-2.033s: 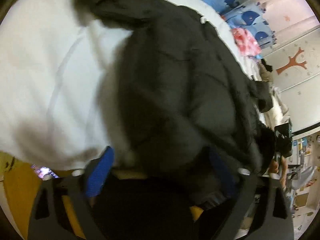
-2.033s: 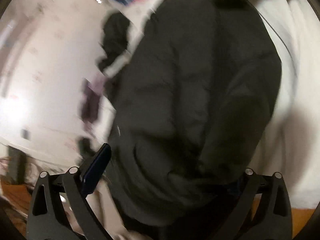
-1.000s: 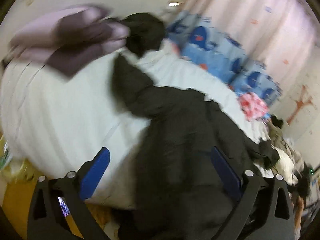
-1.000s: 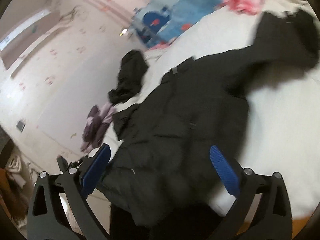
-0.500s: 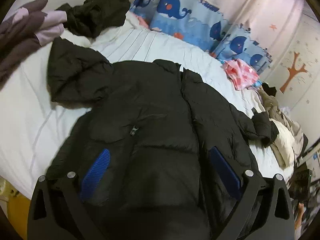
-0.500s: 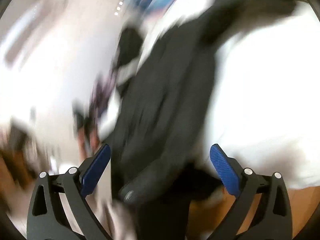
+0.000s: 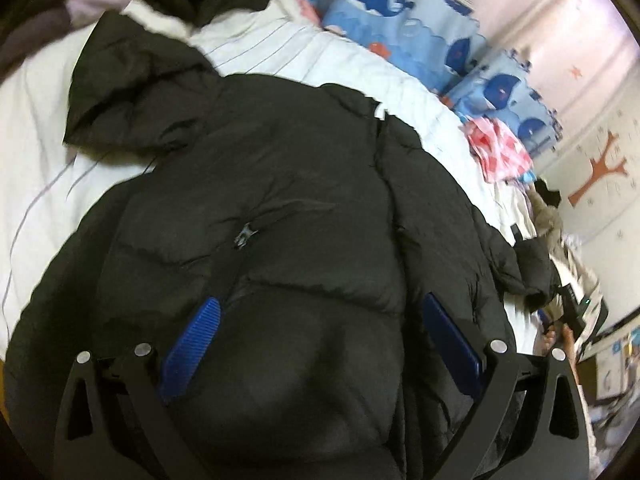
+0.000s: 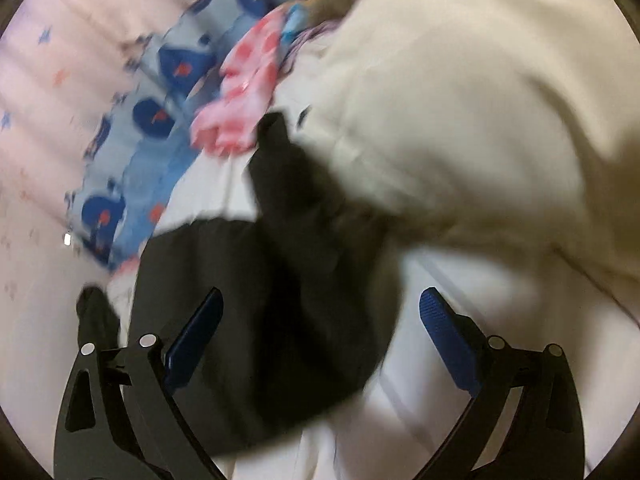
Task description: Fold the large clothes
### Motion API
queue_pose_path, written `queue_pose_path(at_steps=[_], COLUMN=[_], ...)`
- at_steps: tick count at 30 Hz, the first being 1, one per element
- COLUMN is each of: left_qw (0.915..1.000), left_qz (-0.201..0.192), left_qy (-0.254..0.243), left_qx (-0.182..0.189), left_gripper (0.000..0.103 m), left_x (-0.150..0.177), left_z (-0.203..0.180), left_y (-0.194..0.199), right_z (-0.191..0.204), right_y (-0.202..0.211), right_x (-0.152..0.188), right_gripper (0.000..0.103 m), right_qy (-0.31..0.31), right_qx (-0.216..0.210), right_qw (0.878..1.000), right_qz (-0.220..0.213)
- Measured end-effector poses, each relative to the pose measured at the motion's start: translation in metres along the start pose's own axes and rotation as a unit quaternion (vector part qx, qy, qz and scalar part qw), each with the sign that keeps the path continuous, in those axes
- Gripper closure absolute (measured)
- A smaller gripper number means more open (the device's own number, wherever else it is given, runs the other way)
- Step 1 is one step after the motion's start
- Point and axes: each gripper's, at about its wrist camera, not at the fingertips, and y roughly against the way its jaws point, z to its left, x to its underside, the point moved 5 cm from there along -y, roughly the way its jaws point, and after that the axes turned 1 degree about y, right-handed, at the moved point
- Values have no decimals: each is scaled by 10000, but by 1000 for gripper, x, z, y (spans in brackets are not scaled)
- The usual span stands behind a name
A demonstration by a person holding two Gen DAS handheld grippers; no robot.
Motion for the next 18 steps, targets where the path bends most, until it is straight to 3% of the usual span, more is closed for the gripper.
queue_pose_path(at_steps=[1, 2, 3, 4, 5, 11, 14, 18], left_qw=[10000, 9999, 9999, 9999, 9998, 9982, 9976, 9966], left_qz=[34, 75, 104, 121, 125, 120, -86, -374], left_qy=[55, 89, 92, 83, 78, 292, 408, 530], left_qx=[17, 43, 65, 85, 108, 512, 552, 511], left_gripper=[7, 7, 7, 7, 7, 7, 7, 7], left_x=[0, 0, 1, 1, 1, -5, -12, -19], left_z=[3, 4, 6, 5, 5, 9, 21, 46], left_y=[-1, -2, -3, -3, -2, 18, 39, 70], right_z=[-9, -8, -3, 0, 8, 71, 130, 227], right_y=[-5, -14, -24, -24, -23, 17, 50, 76], right_x=[-6, -6, -7, -9, -9, -32, -45, -42], right_gripper=[31, 52, 64, 84, 91, 96, 96, 96], right_qy=[-18, 24, 64, 87, 122, 145, 174, 594], right_qx=[-2, -33, -122, -250, -383, -1428, -2172, -2976], right_qw=[10000, 10000, 9999, 9996, 9992, 9880, 9722, 9489], right_qz=[0, -1, 4, -12, -71, -572, -854, -864])
